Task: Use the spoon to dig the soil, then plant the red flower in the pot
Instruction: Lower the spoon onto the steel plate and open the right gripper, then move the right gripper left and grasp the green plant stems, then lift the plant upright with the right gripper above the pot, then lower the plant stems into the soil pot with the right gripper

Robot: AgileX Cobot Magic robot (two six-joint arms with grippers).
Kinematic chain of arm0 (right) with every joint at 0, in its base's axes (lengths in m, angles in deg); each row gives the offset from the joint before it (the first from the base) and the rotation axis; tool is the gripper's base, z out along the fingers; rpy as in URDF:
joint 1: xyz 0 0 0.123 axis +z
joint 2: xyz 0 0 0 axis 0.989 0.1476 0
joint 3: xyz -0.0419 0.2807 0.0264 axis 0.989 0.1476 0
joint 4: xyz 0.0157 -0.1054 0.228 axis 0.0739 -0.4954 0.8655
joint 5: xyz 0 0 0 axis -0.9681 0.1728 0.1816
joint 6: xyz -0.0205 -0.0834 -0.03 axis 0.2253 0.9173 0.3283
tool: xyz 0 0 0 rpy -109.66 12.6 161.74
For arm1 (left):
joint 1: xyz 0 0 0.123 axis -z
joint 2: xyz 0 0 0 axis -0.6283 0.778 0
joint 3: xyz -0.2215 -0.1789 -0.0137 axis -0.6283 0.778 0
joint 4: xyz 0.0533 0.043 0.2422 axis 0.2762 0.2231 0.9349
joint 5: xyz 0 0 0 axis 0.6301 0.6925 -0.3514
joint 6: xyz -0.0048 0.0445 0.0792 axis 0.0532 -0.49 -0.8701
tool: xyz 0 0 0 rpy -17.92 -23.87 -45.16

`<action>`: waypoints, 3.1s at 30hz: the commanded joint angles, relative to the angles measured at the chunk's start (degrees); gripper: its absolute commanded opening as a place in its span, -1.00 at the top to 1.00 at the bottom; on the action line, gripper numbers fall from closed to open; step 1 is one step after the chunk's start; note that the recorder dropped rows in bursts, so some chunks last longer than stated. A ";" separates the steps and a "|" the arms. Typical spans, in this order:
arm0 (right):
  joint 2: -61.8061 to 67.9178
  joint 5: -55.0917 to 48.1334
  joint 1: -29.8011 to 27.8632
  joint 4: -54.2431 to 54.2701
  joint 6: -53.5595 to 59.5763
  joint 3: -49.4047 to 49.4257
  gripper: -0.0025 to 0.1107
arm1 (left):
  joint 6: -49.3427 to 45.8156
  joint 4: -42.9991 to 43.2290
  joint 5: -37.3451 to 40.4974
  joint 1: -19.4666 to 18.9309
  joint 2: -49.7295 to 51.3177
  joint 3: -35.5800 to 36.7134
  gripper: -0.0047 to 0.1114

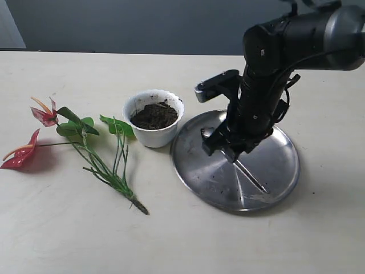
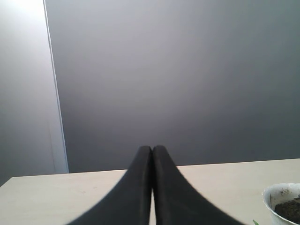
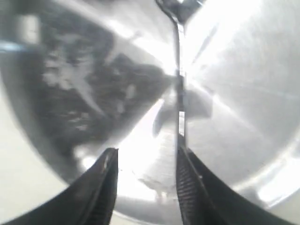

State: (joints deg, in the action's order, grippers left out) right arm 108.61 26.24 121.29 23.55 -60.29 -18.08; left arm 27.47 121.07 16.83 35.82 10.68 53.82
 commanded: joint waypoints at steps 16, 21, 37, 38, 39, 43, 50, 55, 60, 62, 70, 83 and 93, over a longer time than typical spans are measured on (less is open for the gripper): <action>16.91 -1.76 20.15 3.40 1.60 -34.30 0.27 | 0.29 -0.41 -0.66 0.45 -0.13 -0.16 0.91; 25.30 -6.05 20.92 4.76 1.60 -47.13 0.27 | 0.29 -0.41 -0.66 0.45 -0.13 -0.16 0.91; 37.34 -9.93 20.82 3.57 -1.01 -55.56 0.27 | 0.29 -0.41 -0.66 0.45 -0.13 -0.16 0.91; 37.62 -9.82 20.82 3.57 -1.01 -55.56 0.27 | 0.29 -0.41 -0.66 0.45 -0.13 -0.16 0.91; 37.93 -9.37 20.82 3.57 -1.01 -55.56 0.27 | 0.29 -0.41 -0.66 0.45 -0.13 -0.16 0.91; 38.03 -8.76 20.82 3.81 -1.01 -55.56 0.47 | 0.29 -0.41 -0.66 0.45 -0.13 -0.16 0.91; 36.65 -7.87 20.82 4.83 -0.91 -55.56 0.95 | 0.29 -0.41 -0.66 0.45 -0.13 -0.16 0.91; 34.08 -4.78 20.82 8.95 1.32 -55.56 0.96 | 0.29 -0.41 -0.66 0.45 -0.13 -0.16 0.91; 29.44 1.88 20.82 11.26 3.94 -55.56 0.96 | 0.29 -0.41 -0.66 0.45 -0.13 -0.16 0.91; 27.63 4.66 20.82 11.42 4.49 -55.56 0.96 | 0.29 -0.41 -0.66 0.45 -0.13 -0.16 0.91; 19.62 19.00 20.19 11.28 4.78 -48.85 0.96 | 0.29 -0.41 -0.66 0.45 -0.13 -0.16 0.91; -4.13 62.40 11.55 11.73 4.78 -5.31 0.96 | 0.29 -0.41 -0.66 0.45 -0.13 -0.16 0.91; -1.53 113.24 10.52 9.84 -11.67 19.96 0.96 | 0.29 -0.41 -0.66 0.45 -0.13 -0.16 0.91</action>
State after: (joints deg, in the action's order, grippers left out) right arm 104.56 132.22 132.41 34.10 -68.56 0.80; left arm 27.47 121.07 16.83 35.82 10.68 53.82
